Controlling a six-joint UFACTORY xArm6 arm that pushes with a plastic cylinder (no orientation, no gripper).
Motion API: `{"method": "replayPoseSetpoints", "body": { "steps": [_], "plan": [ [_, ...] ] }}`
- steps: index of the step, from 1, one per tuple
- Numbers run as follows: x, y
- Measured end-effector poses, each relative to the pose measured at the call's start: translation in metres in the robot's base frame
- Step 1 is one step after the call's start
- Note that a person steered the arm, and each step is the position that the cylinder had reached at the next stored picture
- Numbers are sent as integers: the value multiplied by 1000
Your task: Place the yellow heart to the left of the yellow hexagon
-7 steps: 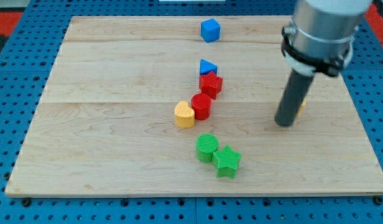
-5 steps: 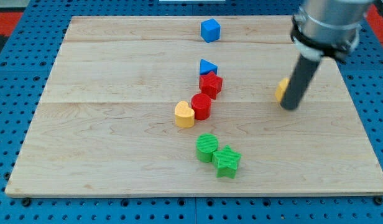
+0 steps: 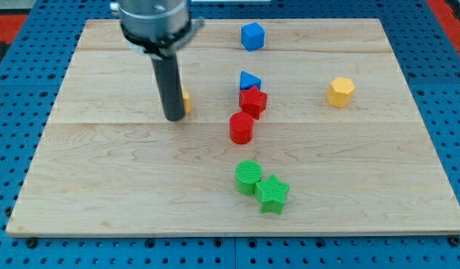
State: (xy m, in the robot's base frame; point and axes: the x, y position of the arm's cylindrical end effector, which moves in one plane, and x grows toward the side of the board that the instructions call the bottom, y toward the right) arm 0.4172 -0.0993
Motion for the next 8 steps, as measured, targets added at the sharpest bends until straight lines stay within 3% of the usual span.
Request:
{"method": "replayPoseSetpoints", "body": {
  "steps": [1,2,4,5,6,7,8],
  "plan": [
    [9,-66],
    [-31,-47],
    [19,-30],
    [0,-1],
    [-56,0],
    [-74,39],
    [-77,116]
  ]
}}
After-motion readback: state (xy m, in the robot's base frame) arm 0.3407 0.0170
